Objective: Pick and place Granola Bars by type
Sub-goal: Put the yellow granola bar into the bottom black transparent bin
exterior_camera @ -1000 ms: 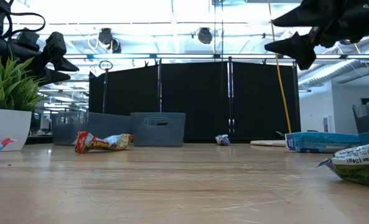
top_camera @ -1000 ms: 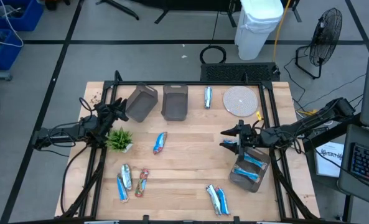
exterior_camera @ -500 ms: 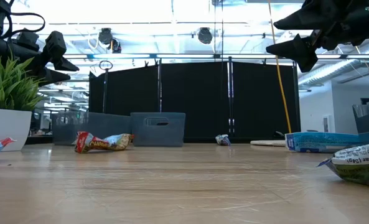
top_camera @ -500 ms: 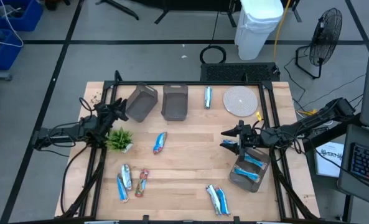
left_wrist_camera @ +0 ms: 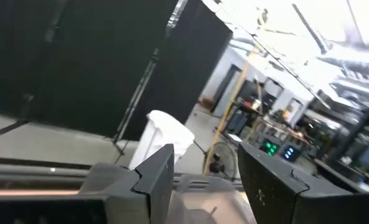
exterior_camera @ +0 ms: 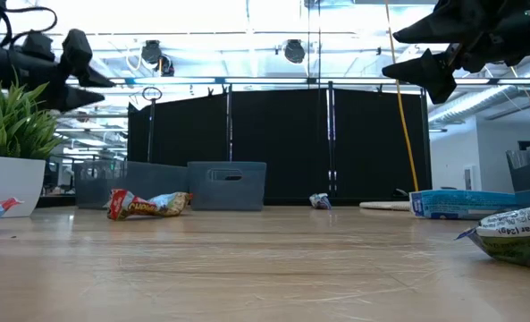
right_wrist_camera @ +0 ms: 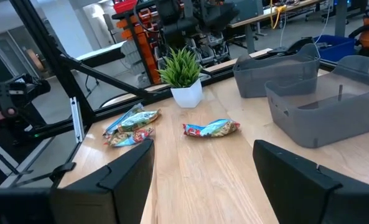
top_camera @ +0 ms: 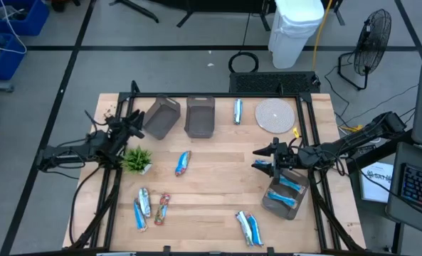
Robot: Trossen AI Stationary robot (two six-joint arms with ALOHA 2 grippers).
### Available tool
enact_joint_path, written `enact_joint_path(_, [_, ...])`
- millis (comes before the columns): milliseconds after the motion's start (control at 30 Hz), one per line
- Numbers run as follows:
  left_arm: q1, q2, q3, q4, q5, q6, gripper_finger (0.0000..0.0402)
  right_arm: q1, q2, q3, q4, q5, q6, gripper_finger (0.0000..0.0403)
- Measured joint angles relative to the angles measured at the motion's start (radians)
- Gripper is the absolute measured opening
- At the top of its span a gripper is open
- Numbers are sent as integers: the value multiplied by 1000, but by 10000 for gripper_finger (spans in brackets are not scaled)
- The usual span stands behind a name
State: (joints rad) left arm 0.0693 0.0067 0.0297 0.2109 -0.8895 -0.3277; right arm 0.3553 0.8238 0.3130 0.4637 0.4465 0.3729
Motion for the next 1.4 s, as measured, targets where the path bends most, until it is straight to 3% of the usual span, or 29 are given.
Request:
enact_joint_path(267, [-47, 82, 206, -68, 48, 164, 182, 0, 0, 0, 2, 0, 0, 263])
enact_joint_path(433, [-81, 184, 400, -196, 207, 284, 182, 0, 0, 0, 4, -1, 0, 263])
enact_joint_path(533, [-100, 250, 527, -300, 282, 276, 182, 0, 0, 0, 7, -1, 0, 263])
enact_joint_path(800, [-139, 458, 855, -611, 365, 135, 182, 0, 0, 0, 74, -2, 0, 263])
enact_joint_path(967, [-165, 617, 1020, -741, 441, 202, 182, 0, 0, 0, 107, -2, 0, 263])
enact_joint_path(1200, [-192, 777, 1159, -880, 731, 423, 182, 0, 0, 0, 109, -5, 0, 263])
enact_joint_path(1400, [-222, 841, 1233, -949, 790, 404, 182, 0, 0, 0, 109, -6, 0, 263])
